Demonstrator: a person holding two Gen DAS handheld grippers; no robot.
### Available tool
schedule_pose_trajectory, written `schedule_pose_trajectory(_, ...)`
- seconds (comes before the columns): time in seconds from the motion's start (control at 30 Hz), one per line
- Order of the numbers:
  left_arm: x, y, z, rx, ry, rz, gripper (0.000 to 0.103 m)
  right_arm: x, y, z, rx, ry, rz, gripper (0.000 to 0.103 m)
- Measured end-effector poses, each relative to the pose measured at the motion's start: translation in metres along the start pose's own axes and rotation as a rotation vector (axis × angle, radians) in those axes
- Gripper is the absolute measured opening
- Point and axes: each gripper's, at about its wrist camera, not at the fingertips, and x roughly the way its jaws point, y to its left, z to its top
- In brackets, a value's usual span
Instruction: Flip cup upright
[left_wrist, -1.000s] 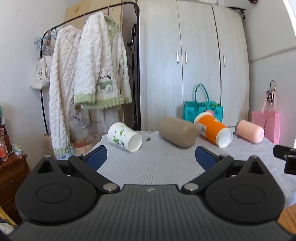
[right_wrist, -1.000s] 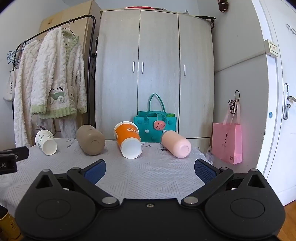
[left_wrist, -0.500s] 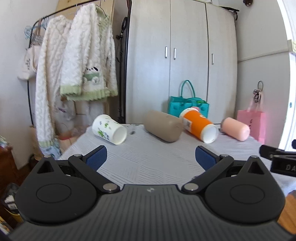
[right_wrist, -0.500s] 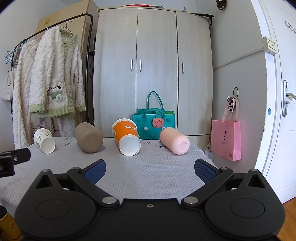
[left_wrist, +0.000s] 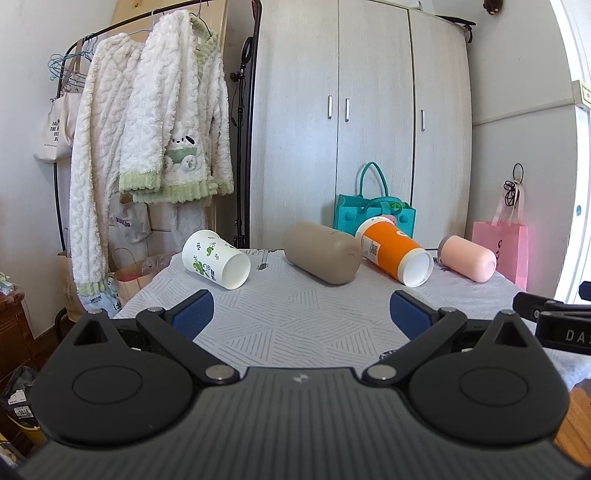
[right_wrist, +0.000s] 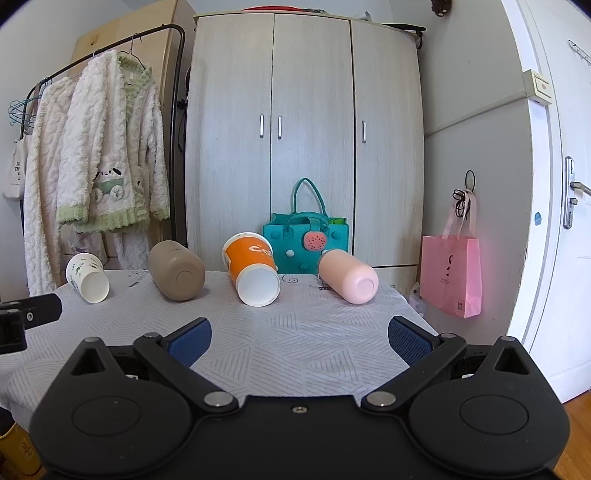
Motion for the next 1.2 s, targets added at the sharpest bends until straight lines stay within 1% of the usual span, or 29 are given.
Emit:
schedule_pose_trajectory(0.2, -0.001, 0.004, -0.001, -0.045, -0.018, 0.031, 0.103, 0.001, -0.001, 0.000, -0.002, 0.002, 0.002, 0.103)
schedule_pose_trajectory(0.33, 0.001, 0.010, -0.001, -0.094, -0.010, 0.009, 0.103, 0.000, 0.001, -0.001, -0.010, 0.003, 0.004, 0.103)
schedule_pose_trajectory(0.63, 0.002, 0.011, -0.002, -0.090, 0.008, -0.004, 0.103, -0.002, 0.002, -0.002, -0.014, 0.004, 0.003, 0.103)
schedule_pose_trajectory(0.8, 0.003, 0.008, -0.002, -0.060, 0.012, 0.002, 0.103, -0.003, 0.005, -0.002, -0.025, 0.007, -0.001, 0.103)
schedule_pose_trajectory(1.2, 0.005, 0.007, -0.005, -0.049, 0.037, -0.009, 0.103, 0.000, 0.006, -0.003, -0.029, 0.021, 0.002, 0.103)
